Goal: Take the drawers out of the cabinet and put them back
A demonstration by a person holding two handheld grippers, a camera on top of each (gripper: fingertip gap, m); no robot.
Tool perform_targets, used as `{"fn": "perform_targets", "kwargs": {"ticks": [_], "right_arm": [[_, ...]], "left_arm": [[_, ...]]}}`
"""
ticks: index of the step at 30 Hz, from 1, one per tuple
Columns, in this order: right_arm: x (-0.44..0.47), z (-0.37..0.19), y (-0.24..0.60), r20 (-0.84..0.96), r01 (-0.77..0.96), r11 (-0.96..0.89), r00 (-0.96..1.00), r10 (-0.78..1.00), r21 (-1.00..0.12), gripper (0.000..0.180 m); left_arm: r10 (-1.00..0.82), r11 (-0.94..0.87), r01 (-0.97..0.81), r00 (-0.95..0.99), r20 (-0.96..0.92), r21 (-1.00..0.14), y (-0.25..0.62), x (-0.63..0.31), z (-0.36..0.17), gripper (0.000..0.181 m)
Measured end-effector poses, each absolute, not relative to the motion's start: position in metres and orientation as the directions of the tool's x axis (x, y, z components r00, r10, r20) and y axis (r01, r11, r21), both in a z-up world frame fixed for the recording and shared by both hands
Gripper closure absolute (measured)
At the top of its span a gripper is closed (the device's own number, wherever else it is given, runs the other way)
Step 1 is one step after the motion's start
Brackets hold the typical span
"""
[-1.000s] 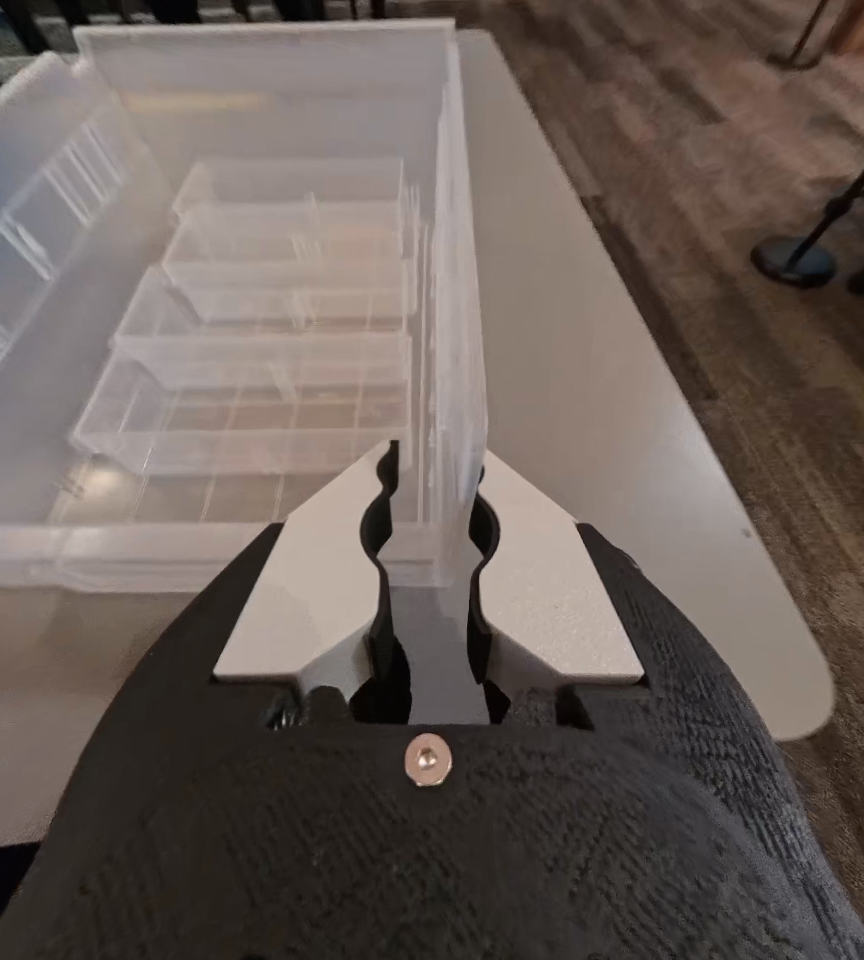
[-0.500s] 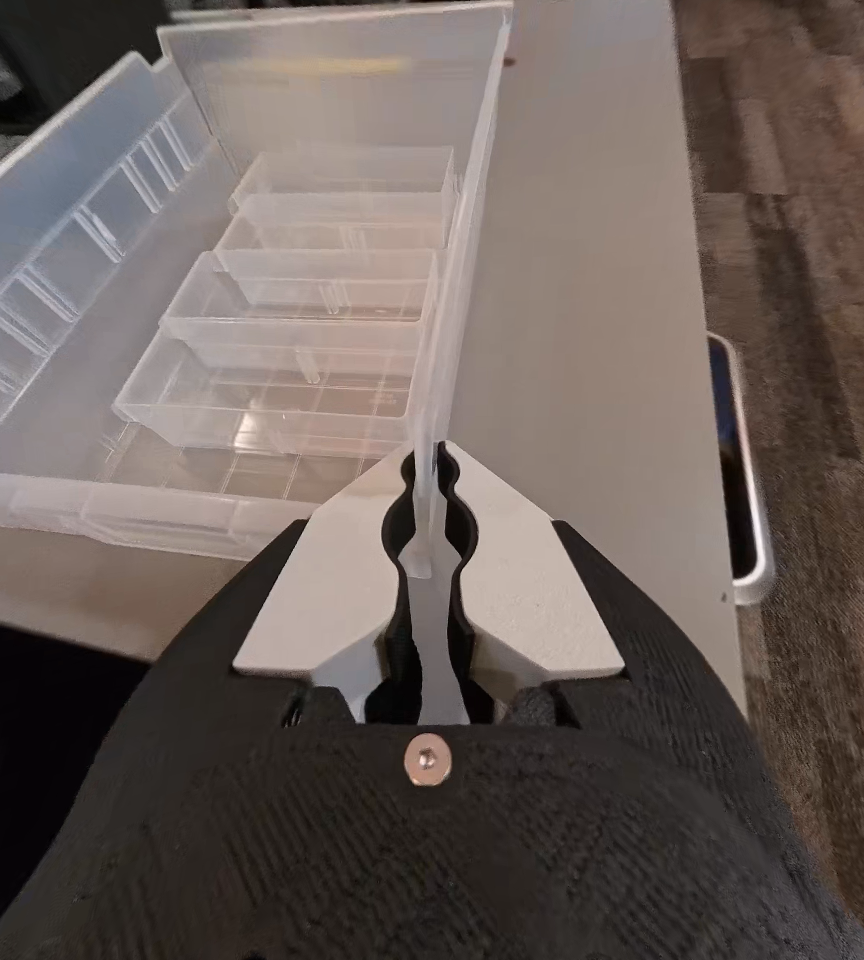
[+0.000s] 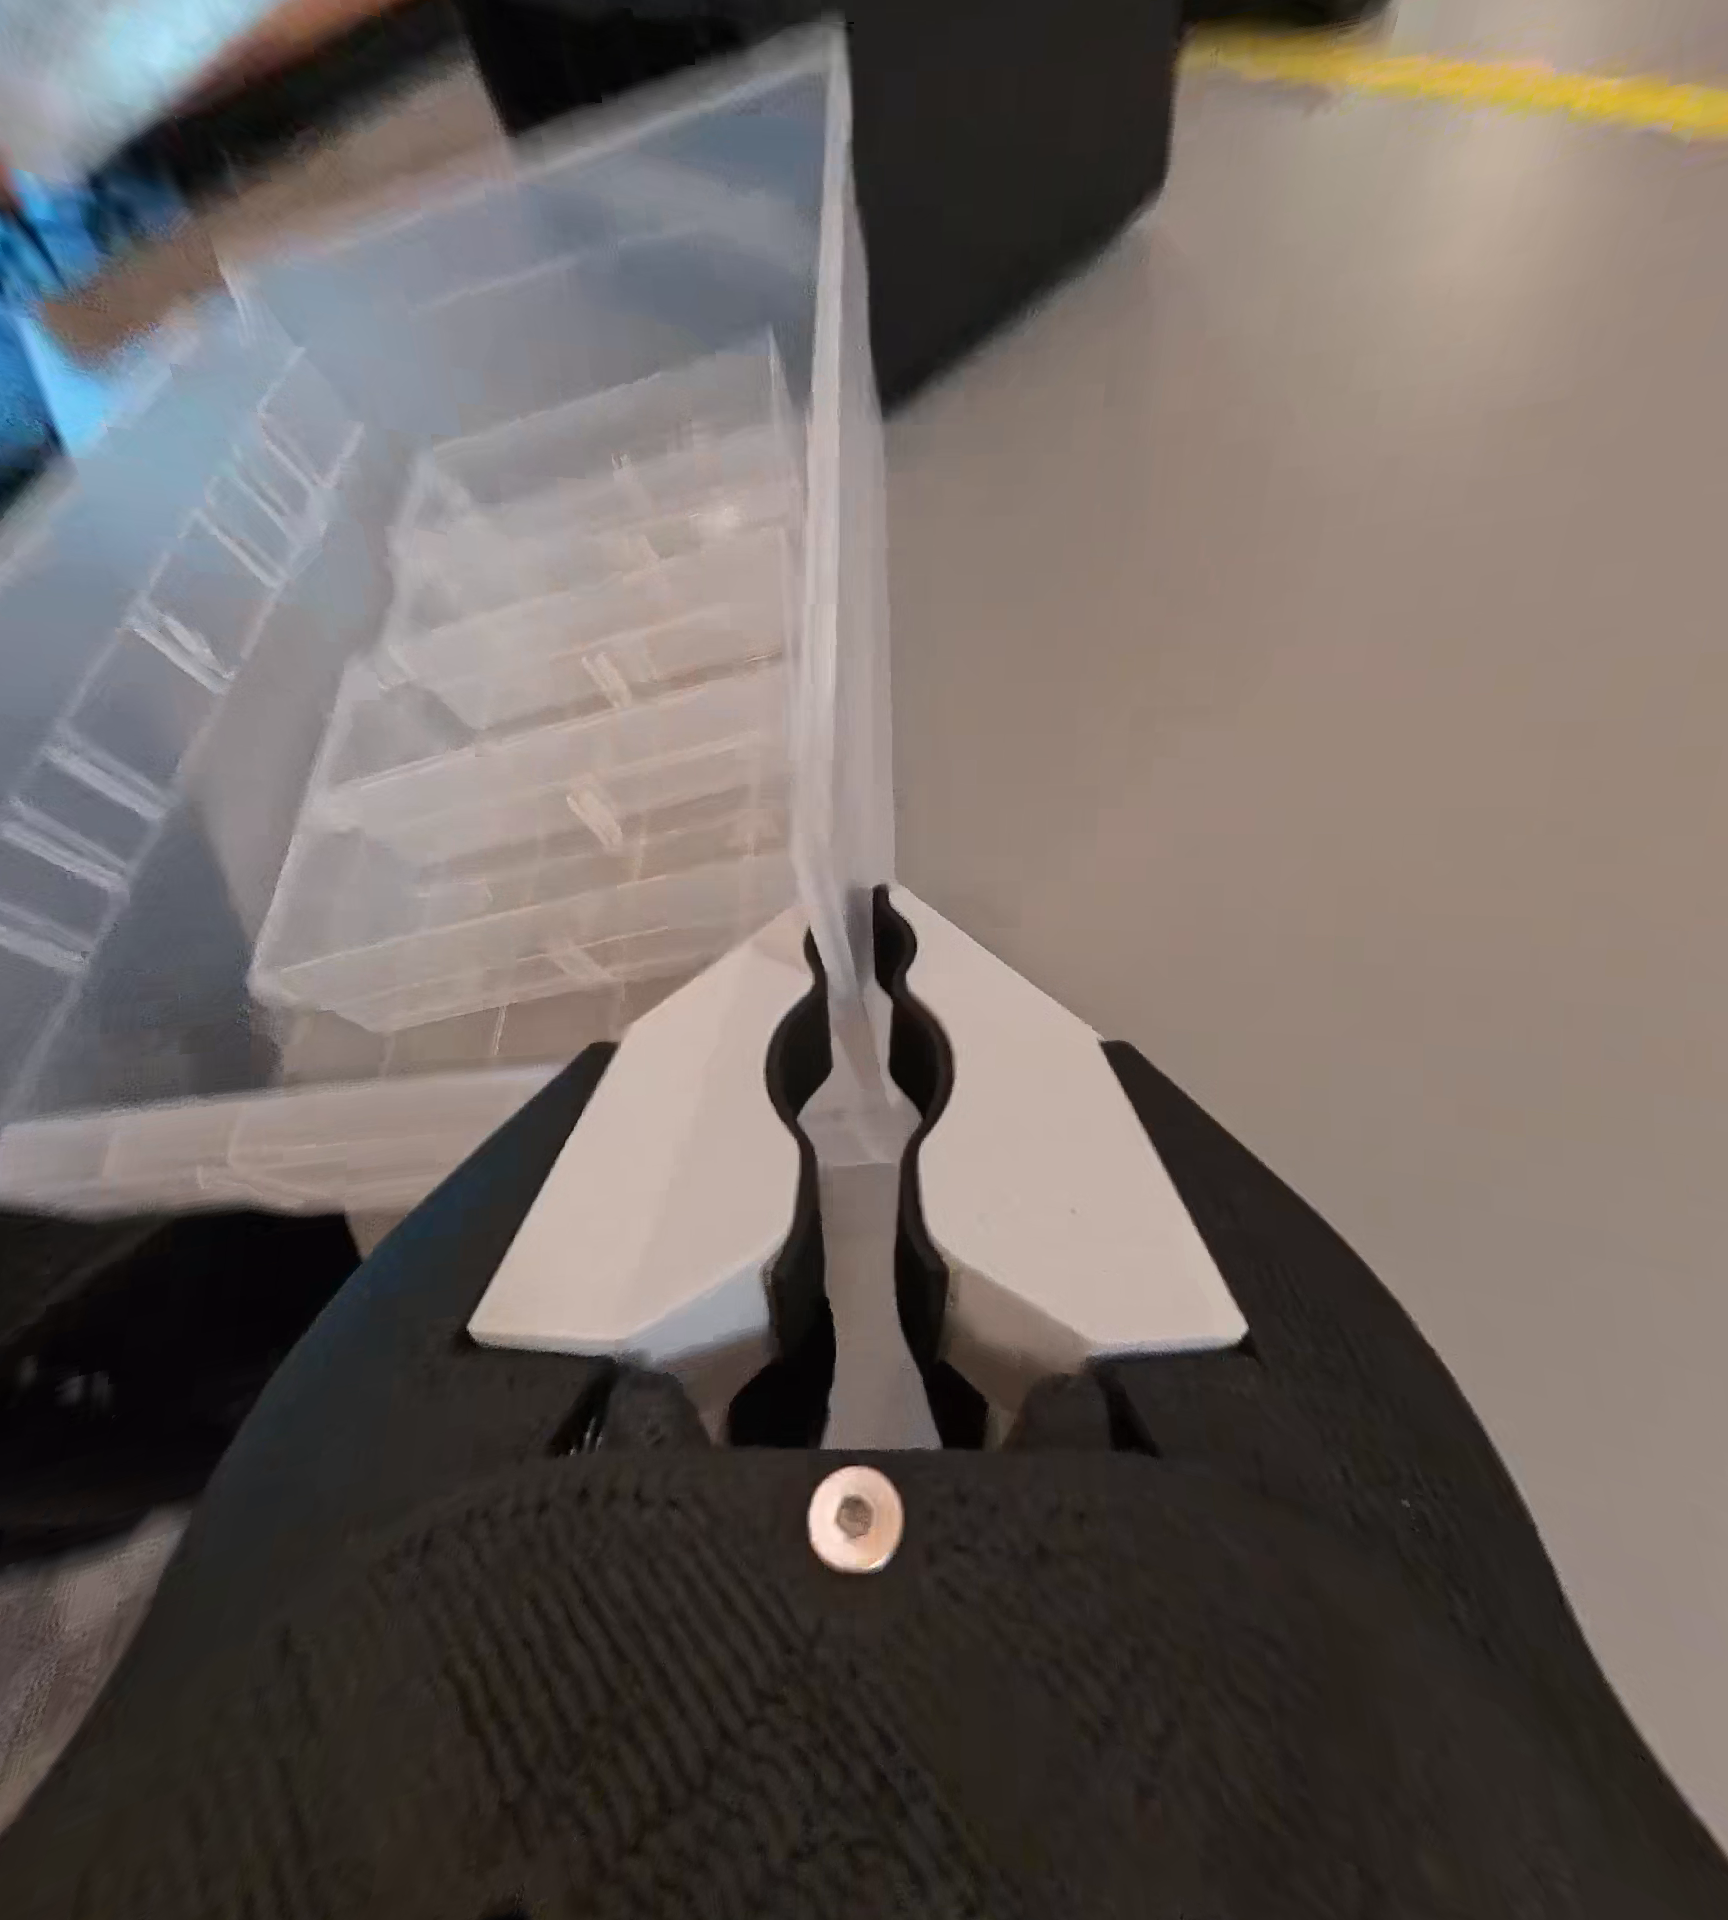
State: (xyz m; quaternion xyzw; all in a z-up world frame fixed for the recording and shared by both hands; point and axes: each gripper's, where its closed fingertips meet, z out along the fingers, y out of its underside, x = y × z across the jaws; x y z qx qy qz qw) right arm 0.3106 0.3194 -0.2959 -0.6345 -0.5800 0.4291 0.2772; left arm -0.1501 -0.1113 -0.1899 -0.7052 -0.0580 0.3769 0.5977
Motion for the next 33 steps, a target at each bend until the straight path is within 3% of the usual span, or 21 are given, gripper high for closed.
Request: {"fn": "perform_targets", "kwargs": {"ticks": [6,12,22,30,33], "right_arm": [[0.280,-0.299,0.289,-0.156,0.580,-0.065,-0.107,0.982,-0.812,0.177],[0.251,-0.292,0.260,-0.217,0.562,-0.066,-0.206,0.954,-0.824,0.178],[0.108,-0.288,0.182,-0.191,0.538,0.014,-0.322,0.927,-0.843,0.177],[-0.017,-0.300,0.122,-0.230,0.570,-0.067,-0.220,0.948,-0.819,0.176],[-0.054,-0.295,0.096,-0.231,0.488,-0.131,-0.150,0.961,-0.863,0.170]], "left_arm": [[0.532,-0.231,-0.436,0.692,-0.488,-0.870,-0.119,-0.133,-0.148,0.178],[0.509,-0.148,-0.448,0.729,-0.457,-0.881,-0.123,-0.118,-0.124,0.178],[0.472,-0.117,-0.514,0.724,-0.503,-0.850,-0.137,-0.099,-0.096,0.178],[0.481,-0.055,-0.577,0.700,-0.528,-0.815,-0.146,-0.084,-0.055,0.179],[0.474,-0.028,-0.593,0.701,-0.533,-0.804,-0.142,-0.076,-0.043,0.179]]}}
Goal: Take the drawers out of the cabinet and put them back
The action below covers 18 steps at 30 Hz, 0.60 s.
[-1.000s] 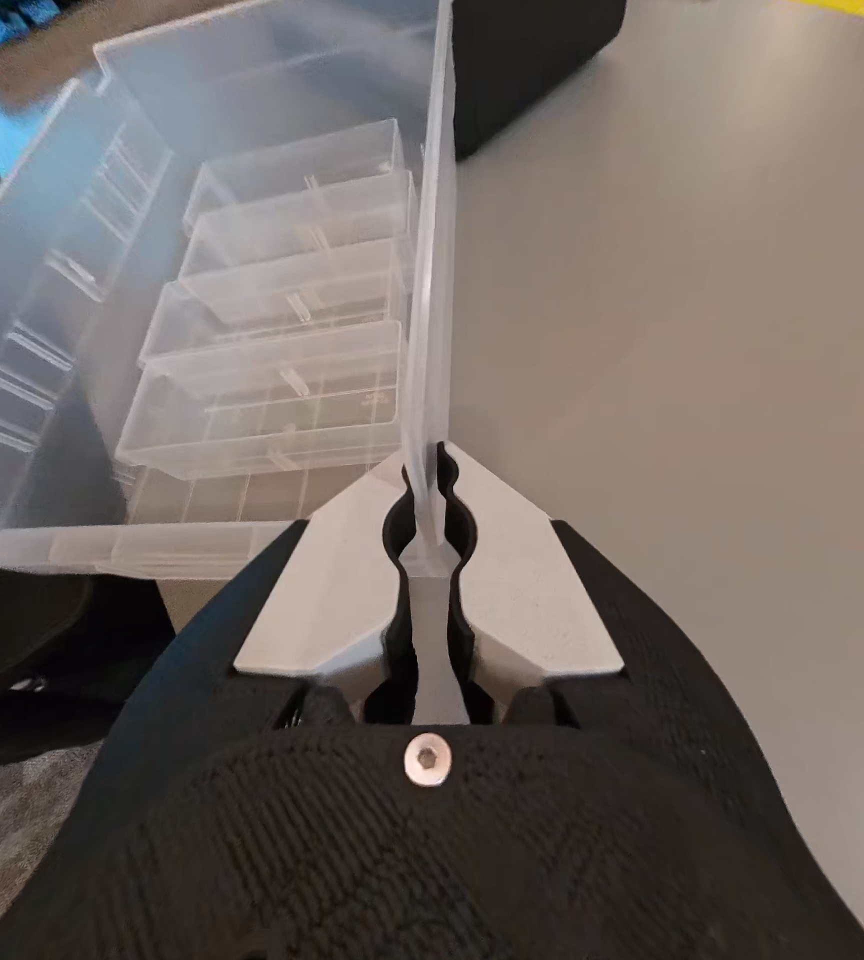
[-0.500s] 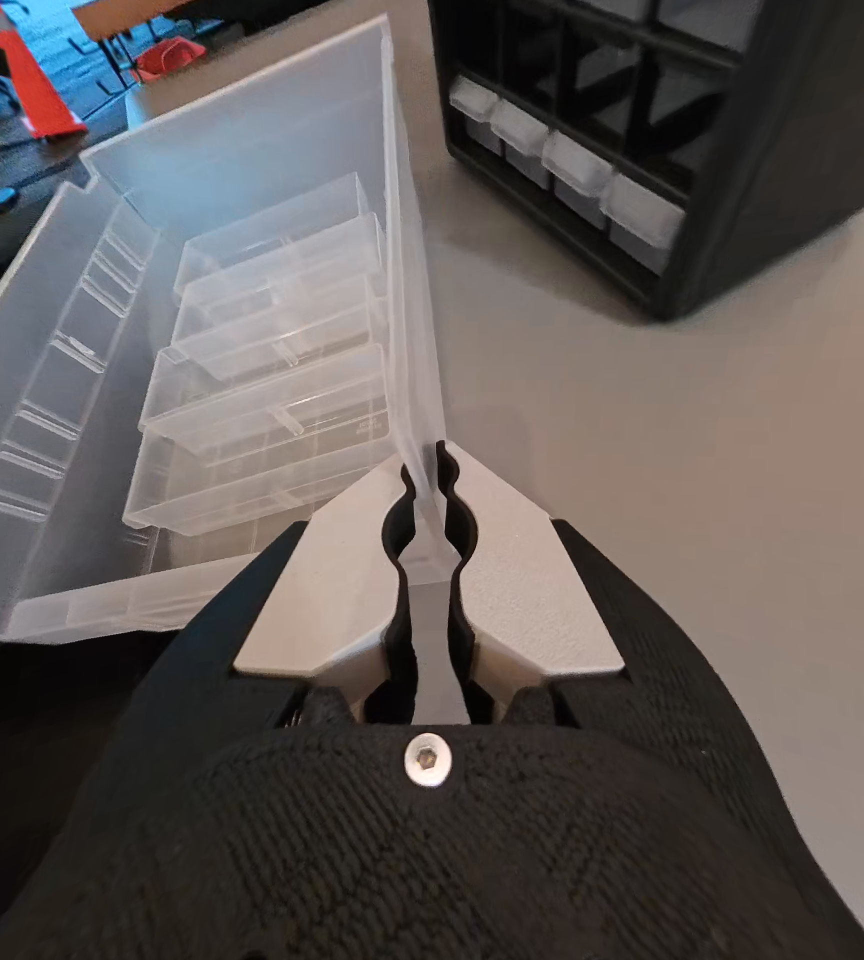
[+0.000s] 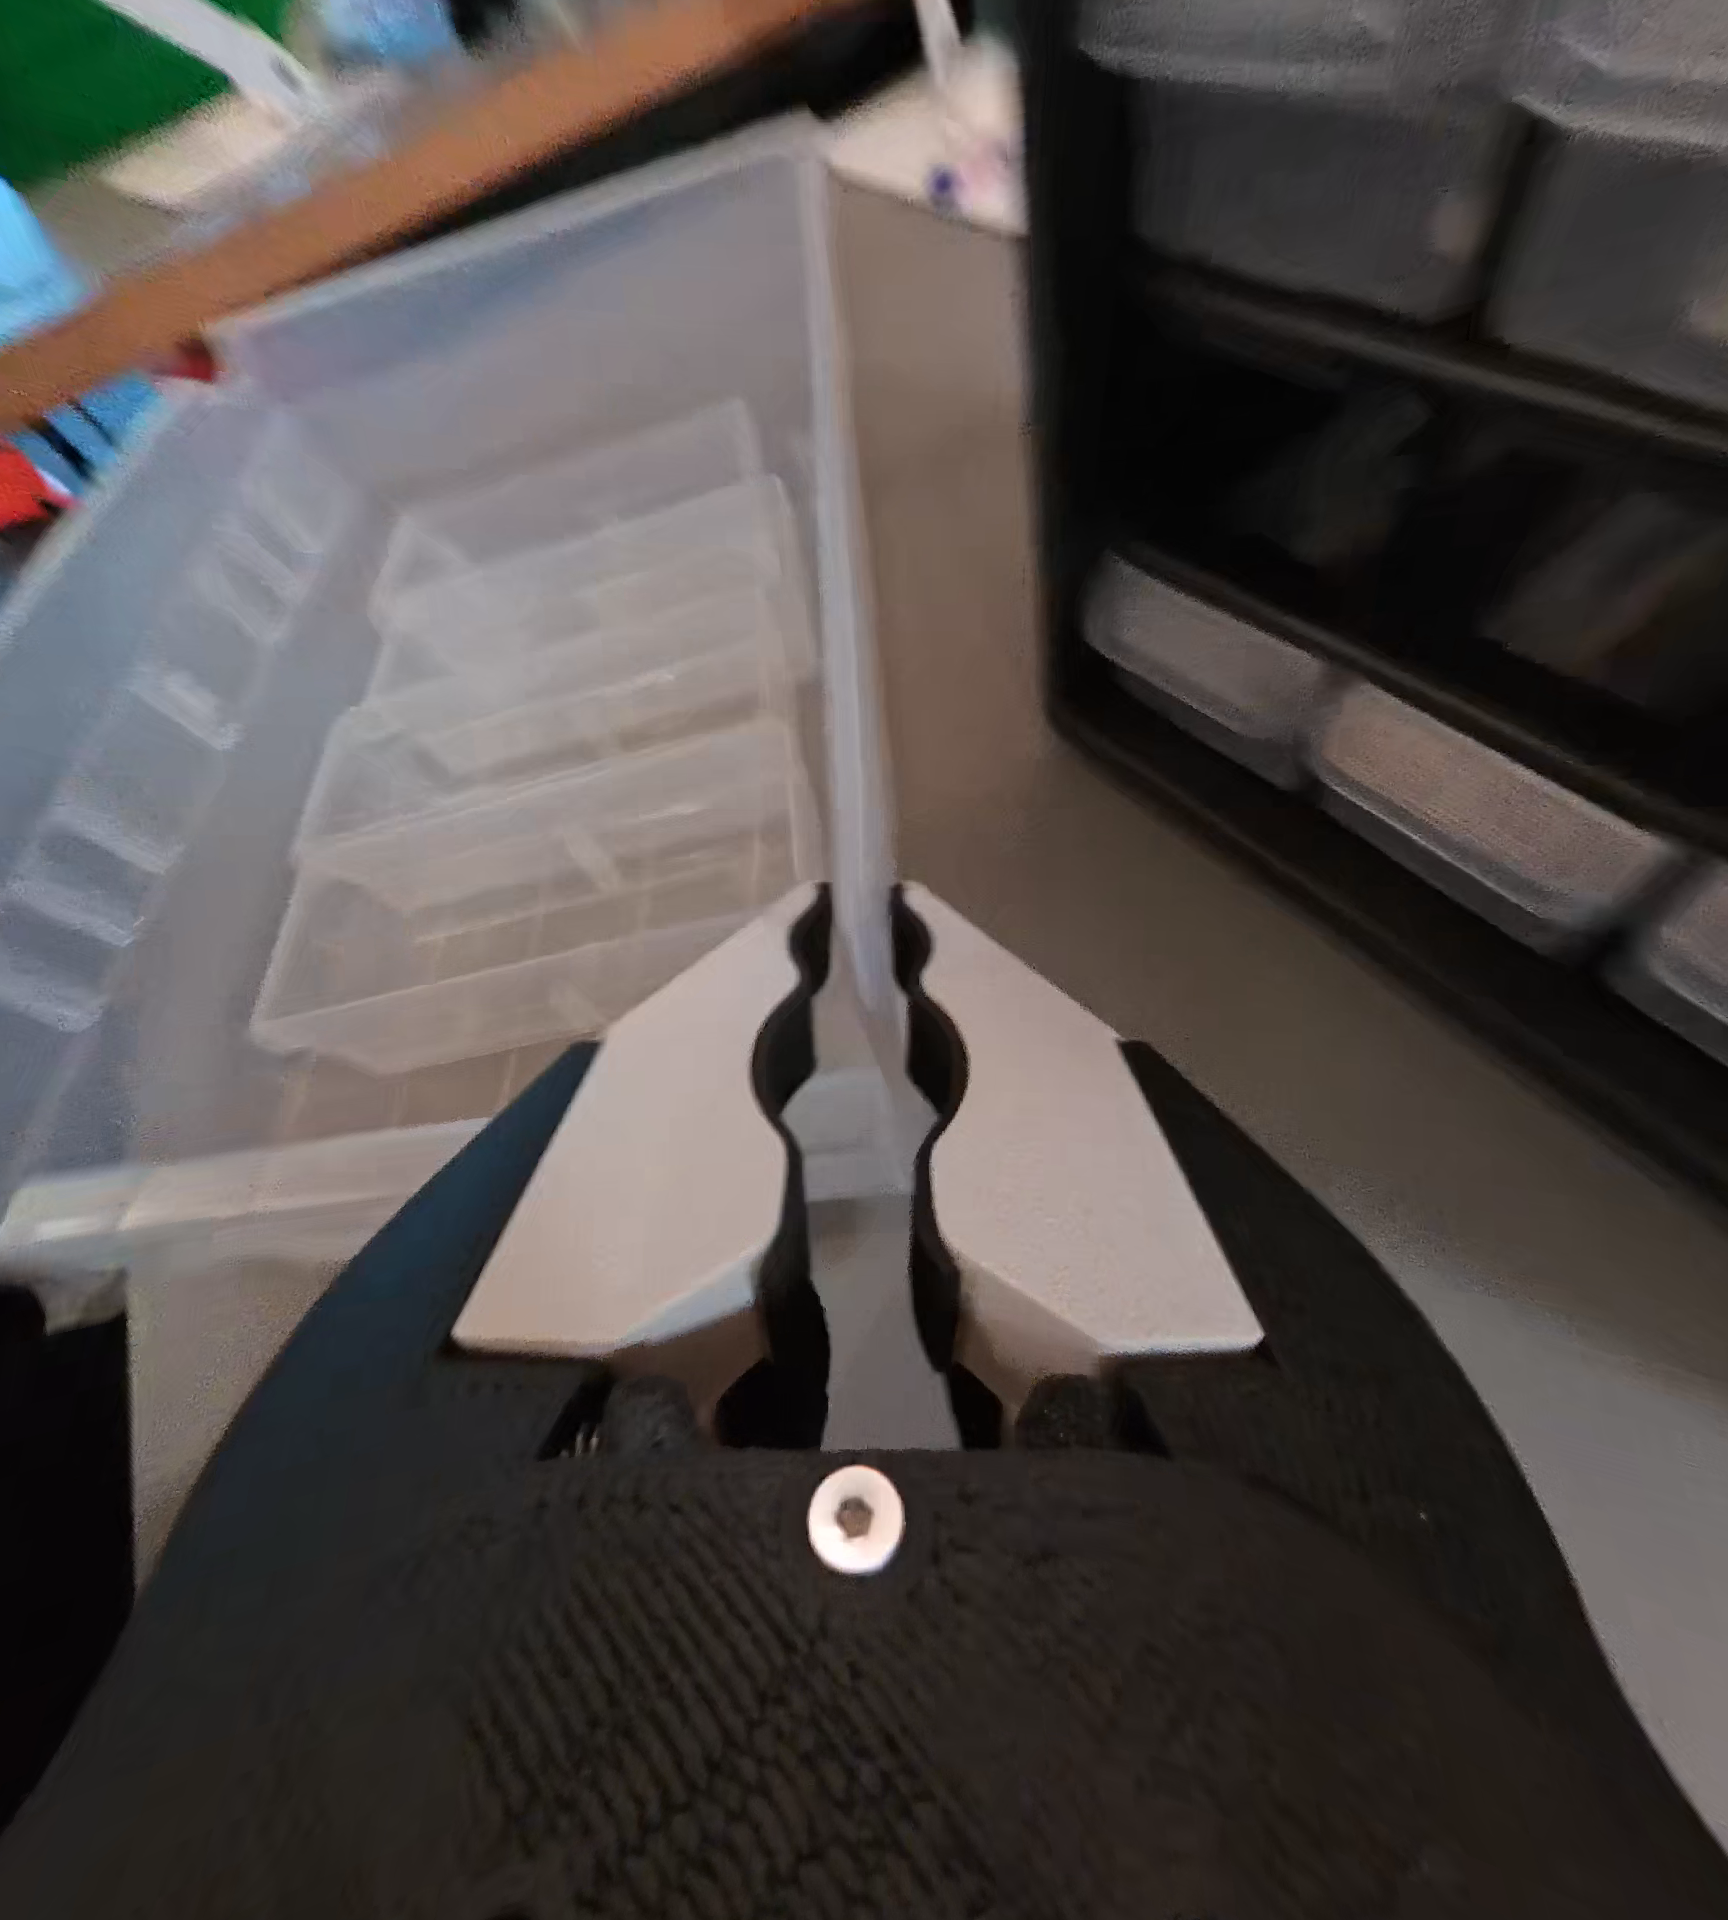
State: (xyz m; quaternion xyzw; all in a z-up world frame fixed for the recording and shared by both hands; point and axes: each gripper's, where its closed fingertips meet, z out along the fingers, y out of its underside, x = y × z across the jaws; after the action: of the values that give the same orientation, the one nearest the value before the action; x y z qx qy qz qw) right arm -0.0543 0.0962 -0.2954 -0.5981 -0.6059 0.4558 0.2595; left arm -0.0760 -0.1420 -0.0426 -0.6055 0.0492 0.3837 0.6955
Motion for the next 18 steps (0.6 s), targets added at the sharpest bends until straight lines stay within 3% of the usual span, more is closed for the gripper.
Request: {"fn": "perform_targets", "kwargs": {"ticks": [3,4,8,11,15,18], "right_arm": [[-0.065,-0.276,0.057,-0.267,0.388,-0.166,-0.222,0.938,-0.907,0.114],[-0.060,-0.267,0.052,-0.256,0.345,-0.165,-0.237,0.937,-0.924,0.111],[0.000,-0.222,0.081,-0.020,0.140,0.005,-0.177,0.984,-0.990,0.110],[0.080,-0.187,0.136,0.098,-0.016,0.099,0.064,0.993,-0.995,0.112],[0.235,-0.172,0.224,0.082,-0.137,0.186,0.548,0.832,-0.973,0.117],[0.365,-0.170,0.266,-0.078,-0.250,0.221,0.810,0.581,-0.943,0.119]], "left_arm": [[0.445,0.011,-0.606,0.715,-0.539,-0.795,-0.131,-0.061,-0.034,0.180],[0.428,0.029,-0.610,0.724,-0.542,-0.792,-0.126,-0.054,-0.031,0.180],[0.312,0.108,-0.631,0.755,-0.576,-0.768,-0.094,-0.017,-0.027,0.180],[0.184,0.160,-0.657,0.753,-0.632,-0.736,-0.056,0.023,-0.034,0.180],[-0.065,0.284,-0.555,0.802,-0.593,-0.782,-0.004,0.094,-0.045,0.180],[-0.230,0.335,-0.494,0.783,-0.578,-0.802,0.035,0.151,-0.062,0.179]]}}
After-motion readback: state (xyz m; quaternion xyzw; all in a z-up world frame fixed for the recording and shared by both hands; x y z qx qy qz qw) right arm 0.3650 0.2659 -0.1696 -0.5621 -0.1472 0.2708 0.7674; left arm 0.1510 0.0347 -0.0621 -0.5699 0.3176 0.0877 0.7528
